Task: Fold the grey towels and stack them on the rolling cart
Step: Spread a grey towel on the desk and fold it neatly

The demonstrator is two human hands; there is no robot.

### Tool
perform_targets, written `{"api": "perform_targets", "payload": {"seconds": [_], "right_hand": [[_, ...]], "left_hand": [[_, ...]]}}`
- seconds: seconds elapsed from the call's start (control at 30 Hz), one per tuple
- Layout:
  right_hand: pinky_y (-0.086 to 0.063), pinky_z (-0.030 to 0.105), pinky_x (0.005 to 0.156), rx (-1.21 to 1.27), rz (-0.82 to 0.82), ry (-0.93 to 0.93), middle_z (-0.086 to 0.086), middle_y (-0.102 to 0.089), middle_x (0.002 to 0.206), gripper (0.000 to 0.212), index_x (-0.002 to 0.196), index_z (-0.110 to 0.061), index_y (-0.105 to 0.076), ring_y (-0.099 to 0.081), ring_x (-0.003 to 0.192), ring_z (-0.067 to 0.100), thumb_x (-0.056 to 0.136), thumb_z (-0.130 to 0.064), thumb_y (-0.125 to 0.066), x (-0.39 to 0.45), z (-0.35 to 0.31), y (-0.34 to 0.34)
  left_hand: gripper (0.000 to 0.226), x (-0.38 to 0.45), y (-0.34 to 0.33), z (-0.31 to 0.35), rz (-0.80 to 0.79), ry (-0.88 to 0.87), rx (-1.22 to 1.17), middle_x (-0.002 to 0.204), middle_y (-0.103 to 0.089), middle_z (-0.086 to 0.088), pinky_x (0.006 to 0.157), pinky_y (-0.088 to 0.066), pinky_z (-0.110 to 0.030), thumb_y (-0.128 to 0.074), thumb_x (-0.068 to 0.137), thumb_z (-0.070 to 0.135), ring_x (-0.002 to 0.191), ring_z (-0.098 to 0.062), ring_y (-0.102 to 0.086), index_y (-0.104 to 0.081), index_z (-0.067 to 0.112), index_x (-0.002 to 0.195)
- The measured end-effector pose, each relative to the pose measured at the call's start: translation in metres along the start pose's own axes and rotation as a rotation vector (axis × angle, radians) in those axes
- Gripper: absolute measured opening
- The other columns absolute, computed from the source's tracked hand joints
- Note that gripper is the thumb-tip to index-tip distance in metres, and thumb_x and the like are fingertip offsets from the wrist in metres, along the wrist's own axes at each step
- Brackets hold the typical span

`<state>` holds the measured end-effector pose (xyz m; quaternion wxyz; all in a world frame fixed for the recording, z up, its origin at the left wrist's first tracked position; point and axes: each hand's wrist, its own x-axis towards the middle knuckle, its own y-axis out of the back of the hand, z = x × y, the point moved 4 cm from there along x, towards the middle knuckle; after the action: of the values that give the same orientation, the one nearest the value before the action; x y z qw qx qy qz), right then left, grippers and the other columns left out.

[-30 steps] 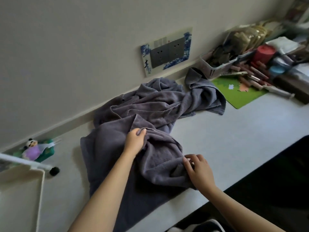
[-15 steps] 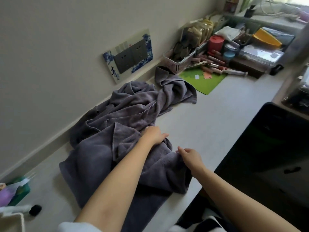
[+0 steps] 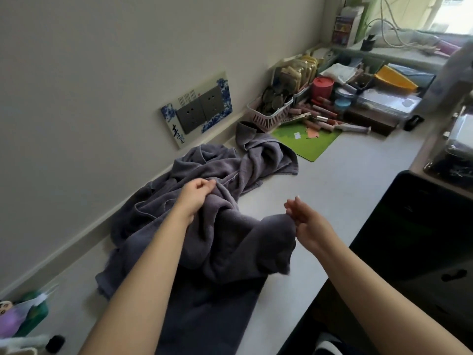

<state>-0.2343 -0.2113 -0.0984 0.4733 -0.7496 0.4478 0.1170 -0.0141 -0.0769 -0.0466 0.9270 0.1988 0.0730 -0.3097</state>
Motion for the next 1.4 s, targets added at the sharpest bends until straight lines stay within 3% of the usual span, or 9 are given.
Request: {"api": "perform_targets", "payload": {"seconds": [0.07,0.17,0.33,0.5,0.6,0.77,1.0,1.17,1.4], "right_hand": [[-0.054,0.015,0.056,0.076,-0.045,0.023,0.002,-0.068,0.065,0.018,0.081,-0.006,-0.062,-0.061,0.053,0.006,0.092,-0.019,-0.054,-0.006,-0.024,-0.012],[-0.053,0.015,0.053,0.159,-0.106,0.066,0.002,-0.066,0.06,0.029,0.069,-0.007,-0.063,-0.058,0.047,0.004,0.092,-0.02,-0.053,-0.015,-0.064,-0.026],[-0.05,0.014,0.05,0.206,-0.151,0.139,0.0,-0.065,0.06,0.04,0.053,-0.011,-0.067,-0.055,0.045,0.003,0.09,-0.019,-0.056,-0.015,-0.131,-0.03],[-0.048,0.012,0.051,0.269,-0.246,0.25,-0.002,-0.062,0.062,0.029,0.057,-0.013,-0.066,-0.053,0.048,0.003,0.084,-0.021,-0.058,-0.006,-0.198,-0.025],[-0.049,0.013,0.053,0.266,-0.257,0.304,-0.003,-0.063,0.063,0.014,0.07,-0.013,-0.064,-0.055,0.05,0.004,0.081,-0.021,-0.059,0.008,-0.233,-0.022],[-0.05,0.014,0.052,0.246,-0.209,0.347,-0.004,-0.064,0.06,0.044,0.053,-0.015,-0.07,-0.056,0.049,0.003,0.093,-0.02,-0.052,0.038,-0.272,-0.01],[-0.047,0.012,0.053,0.336,-0.07,0.416,-0.002,-0.061,0.06,0.037,0.055,-0.015,-0.065,-0.053,0.049,0.005,0.09,-0.018,-0.055,0.073,-0.306,0.037],[-0.051,0.015,0.059,0.17,0.054,0.518,-0.001,-0.068,0.061,0.043,0.051,-0.013,-0.071,-0.063,0.056,0.008,0.09,-0.012,-0.055,0.099,-0.317,0.059],[-0.053,0.023,0.081,-0.107,0.217,0.489,0.002,-0.071,0.078,0.01,0.085,-0.005,-0.069,-0.065,0.079,0.014,0.086,-0.012,-0.061,0.132,-0.306,0.087]], "left_hand": [[0.023,0.004,0.01,0.026,0.069,-0.016,-0.119,0.076,-0.063,-0.004,0.075,-0.049,-0.025,-0.056,0.093,0.023,0.075,-0.014,-0.058,-0.06,0.013,0.074],[0.019,0.006,0.013,0.069,0.143,-0.066,-0.298,0.081,-0.065,-0.007,0.074,-0.052,-0.028,-0.056,0.093,0.024,0.076,-0.016,-0.061,-0.061,0.011,0.08],[0.021,0.019,-0.014,0.124,0.296,-0.272,-0.189,0.075,-0.059,0.002,0.076,-0.049,-0.031,-0.055,0.093,0.024,0.077,-0.015,-0.056,-0.057,0.021,0.073],[0.02,0.04,-0.042,0.167,0.531,-0.447,-0.284,0.078,-0.055,0.009,0.071,-0.042,-0.008,-0.051,0.095,0.018,0.076,-0.003,-0.053,-0.053,0.023,0.076],[0.022,0.063,-0.071,0.183,0.43,-0.475,-0.233,0.075,-0.055,0.009,0.067,-0.041,-0.01,-0.05,0.096,0.015,0.073,-0.005,-0.051,-0.052,0.024,0.075],[0.024,0.094,-0.111,0.214,0.347,-0.544,-0.329,0.076,-0.052,0.006,0.075,-0.041,-0.021,-0.048,0.096,0.01,0.072,-0.003,-0.049,-0.049,0.024,0.076],[0.019,0.135,-0.172,0.22,0.175,-0.452,-0.472,0.068,-0.05,0.008,0.073,-0.036,-0.026,-0.054,0.081,0.02,0.073,-0.011,-0.044,-0.055,0.025,0.063],[0.02,0.178,-0.232,0.209,0.028,-0.359,-0.317,0.092,-0.063,0.003,0.089,-0.043,-0.021,-0.05,0.094,0.011,0.093,-0.01,-0.057,-0.055,0.02,0.076],[0.021,0.211,-0.284,0.18,0.056,-0.237,-0.094,0.071,-0.054,0.005,0.068,-0.041,-0.02,-0.054,0.094,0.022,0.07,-0.007,-0.049,-0.056,0.022,0.073]]}}
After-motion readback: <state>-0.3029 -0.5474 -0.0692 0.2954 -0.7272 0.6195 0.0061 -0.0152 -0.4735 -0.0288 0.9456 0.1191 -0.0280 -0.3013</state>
